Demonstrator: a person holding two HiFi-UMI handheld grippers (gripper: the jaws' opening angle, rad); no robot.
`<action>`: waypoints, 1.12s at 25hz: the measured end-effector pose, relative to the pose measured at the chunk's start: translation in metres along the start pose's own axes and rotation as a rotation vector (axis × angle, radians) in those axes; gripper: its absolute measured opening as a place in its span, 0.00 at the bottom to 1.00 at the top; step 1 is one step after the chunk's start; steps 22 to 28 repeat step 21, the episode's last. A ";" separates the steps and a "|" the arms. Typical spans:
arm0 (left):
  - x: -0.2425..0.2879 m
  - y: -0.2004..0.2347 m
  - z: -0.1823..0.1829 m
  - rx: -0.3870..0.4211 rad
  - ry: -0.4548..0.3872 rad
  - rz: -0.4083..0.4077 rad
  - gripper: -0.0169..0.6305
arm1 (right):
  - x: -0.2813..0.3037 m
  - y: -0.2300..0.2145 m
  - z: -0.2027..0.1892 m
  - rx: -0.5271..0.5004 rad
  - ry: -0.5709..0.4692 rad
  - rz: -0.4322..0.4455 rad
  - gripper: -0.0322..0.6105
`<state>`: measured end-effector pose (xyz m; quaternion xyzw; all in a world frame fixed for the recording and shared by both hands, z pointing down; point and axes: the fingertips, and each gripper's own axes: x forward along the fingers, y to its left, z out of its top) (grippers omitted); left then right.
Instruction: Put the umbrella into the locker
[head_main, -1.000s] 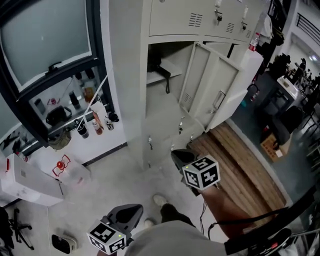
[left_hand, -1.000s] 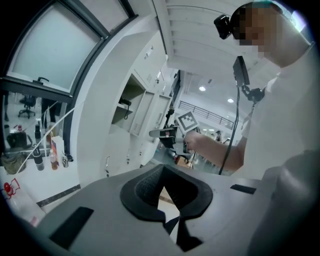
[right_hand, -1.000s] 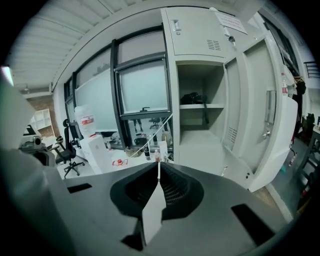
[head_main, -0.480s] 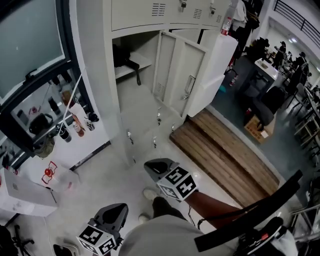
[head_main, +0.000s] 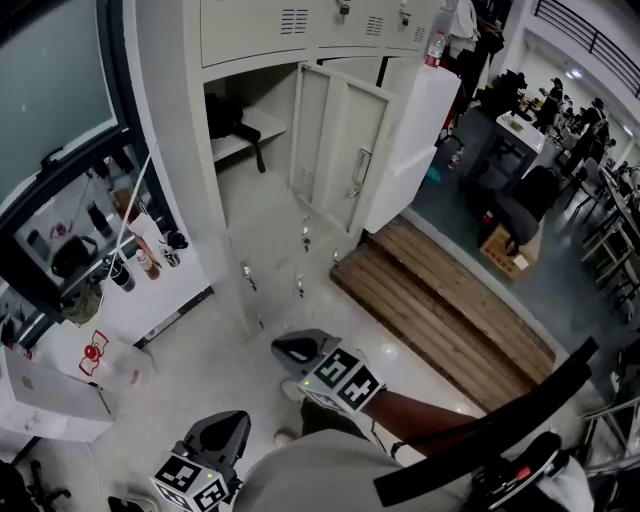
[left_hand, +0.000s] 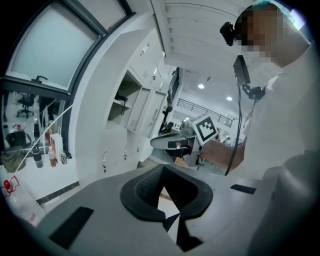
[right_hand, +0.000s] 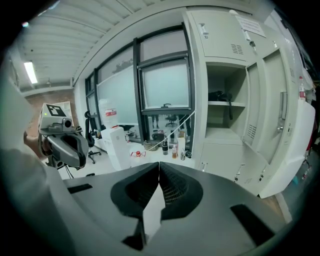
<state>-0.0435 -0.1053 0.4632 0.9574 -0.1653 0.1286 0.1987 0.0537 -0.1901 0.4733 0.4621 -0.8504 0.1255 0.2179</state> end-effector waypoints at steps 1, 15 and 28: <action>0.000 0.000 0.000 0.001 0.001 0.000 0.04 | 0.000 0.001 0.000 -0.002 0.002 0.004 0.08; 0.002 0.004 0.000 -0.006 0.005 0.008 0.04 | 0.005 0.007 0.005 -0.019 0.008 0.043 0.08; 0.010 0.003 0.000 -0.004 0.017 -0.007 0.04 | 0.001 0.003 -0.002 -0.008 0.021 0.036 0.08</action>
